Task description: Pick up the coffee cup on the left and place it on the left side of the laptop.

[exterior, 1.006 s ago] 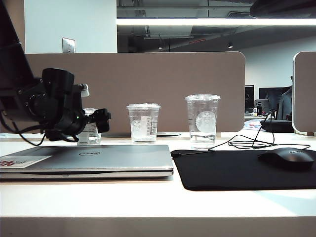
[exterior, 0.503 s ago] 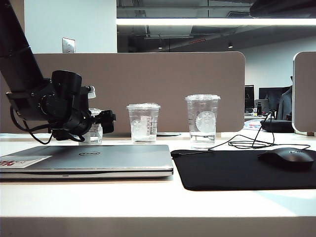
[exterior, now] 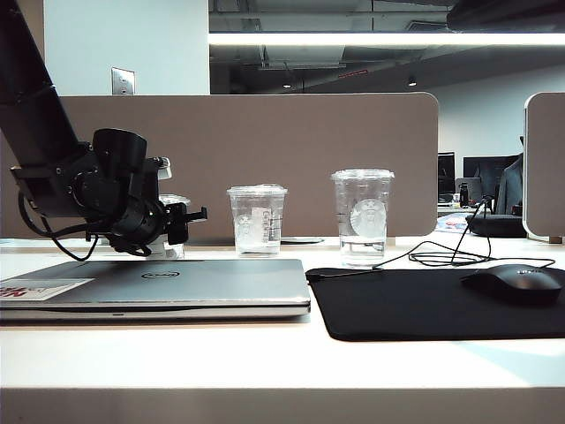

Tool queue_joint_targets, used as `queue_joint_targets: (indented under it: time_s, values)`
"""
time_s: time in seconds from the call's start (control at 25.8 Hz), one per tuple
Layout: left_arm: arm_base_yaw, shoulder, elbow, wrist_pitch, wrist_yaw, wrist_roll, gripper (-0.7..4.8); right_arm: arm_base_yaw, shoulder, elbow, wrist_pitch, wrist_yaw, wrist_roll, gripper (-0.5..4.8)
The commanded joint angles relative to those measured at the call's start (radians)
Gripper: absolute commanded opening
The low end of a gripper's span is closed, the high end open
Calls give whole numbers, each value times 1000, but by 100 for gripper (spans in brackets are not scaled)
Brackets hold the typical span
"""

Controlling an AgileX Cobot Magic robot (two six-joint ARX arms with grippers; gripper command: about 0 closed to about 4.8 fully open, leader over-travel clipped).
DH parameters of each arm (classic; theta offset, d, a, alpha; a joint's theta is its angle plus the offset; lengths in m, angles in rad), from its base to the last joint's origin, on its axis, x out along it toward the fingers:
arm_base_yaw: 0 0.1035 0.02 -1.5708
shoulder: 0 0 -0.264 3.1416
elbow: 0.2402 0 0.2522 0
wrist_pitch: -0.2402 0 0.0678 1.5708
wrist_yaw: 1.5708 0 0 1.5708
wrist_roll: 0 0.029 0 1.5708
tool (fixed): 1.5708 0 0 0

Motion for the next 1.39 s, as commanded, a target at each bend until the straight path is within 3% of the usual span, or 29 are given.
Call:
queue_joint_targets:
  time_s: [0.04,0.39,0.89,1.01,1.39]
  values:
    - [-1,-3,5,14,3,5,182,0,-2,5,18,-1,4,-5]
    - [-1,-47,4,17,8,21,182,0,-2,5,18,-1,3,-5]
    - [11,-238,-48,-82,-1,72,188,0,-2,5,18,-37,3,-5]
    - [22,-291,-109,-59,-2,72,188,0,-2,5,17,-71,3,-5]
    - [123,-608,-540,68,-20,64,188,1,-2,5,16,-152,2,-5]
